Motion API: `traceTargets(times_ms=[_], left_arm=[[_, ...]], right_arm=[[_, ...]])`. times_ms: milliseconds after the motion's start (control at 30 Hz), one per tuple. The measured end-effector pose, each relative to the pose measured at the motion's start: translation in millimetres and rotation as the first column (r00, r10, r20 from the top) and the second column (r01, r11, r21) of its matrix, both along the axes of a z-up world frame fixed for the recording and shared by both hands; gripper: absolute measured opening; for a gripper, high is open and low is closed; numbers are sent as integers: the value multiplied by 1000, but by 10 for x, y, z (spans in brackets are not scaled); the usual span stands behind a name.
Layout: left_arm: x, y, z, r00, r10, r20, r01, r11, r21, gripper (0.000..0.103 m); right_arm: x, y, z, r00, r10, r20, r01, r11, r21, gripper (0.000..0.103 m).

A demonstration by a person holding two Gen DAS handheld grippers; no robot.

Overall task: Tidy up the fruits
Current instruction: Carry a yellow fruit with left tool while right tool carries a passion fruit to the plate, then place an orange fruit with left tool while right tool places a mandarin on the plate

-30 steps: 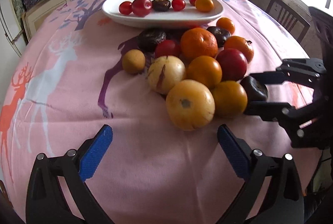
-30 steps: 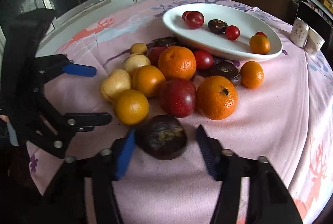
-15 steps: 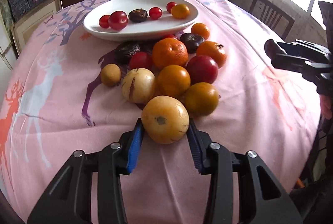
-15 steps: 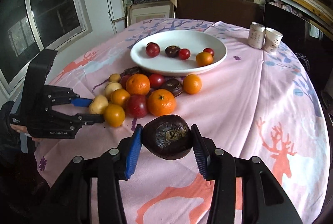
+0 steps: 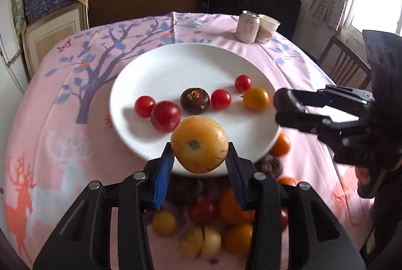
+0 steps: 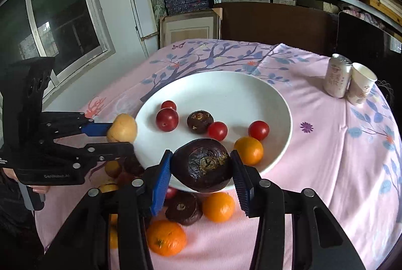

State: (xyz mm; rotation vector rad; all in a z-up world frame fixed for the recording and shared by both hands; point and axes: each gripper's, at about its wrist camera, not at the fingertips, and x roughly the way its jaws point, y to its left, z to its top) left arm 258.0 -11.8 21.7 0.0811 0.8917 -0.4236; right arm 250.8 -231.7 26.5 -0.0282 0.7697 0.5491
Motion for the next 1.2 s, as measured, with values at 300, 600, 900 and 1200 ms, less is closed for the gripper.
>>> traceTargets(times_ms=[300,600,900,1200], left_arm=[[-208,82,104,997,32,70,-32,999,-2,98],[-1272,338,80,999,9,45,-5,995,-101,98],[-1570,-107,-450,990,-124,-61,123,992,-12,98],[-1292,-172,-586,994,-63,-93,60,998,-30,98]], right_arm=[[-418,-294,102,988,-102,118,100,995,23,96],[-980,-5,-310,999,-31,40,36,992,-117,97],[-794,1,-615,993,-50,-111,51,999,14,73],[-952,-110,-596,990,-32,-136,56,983,173,43]])
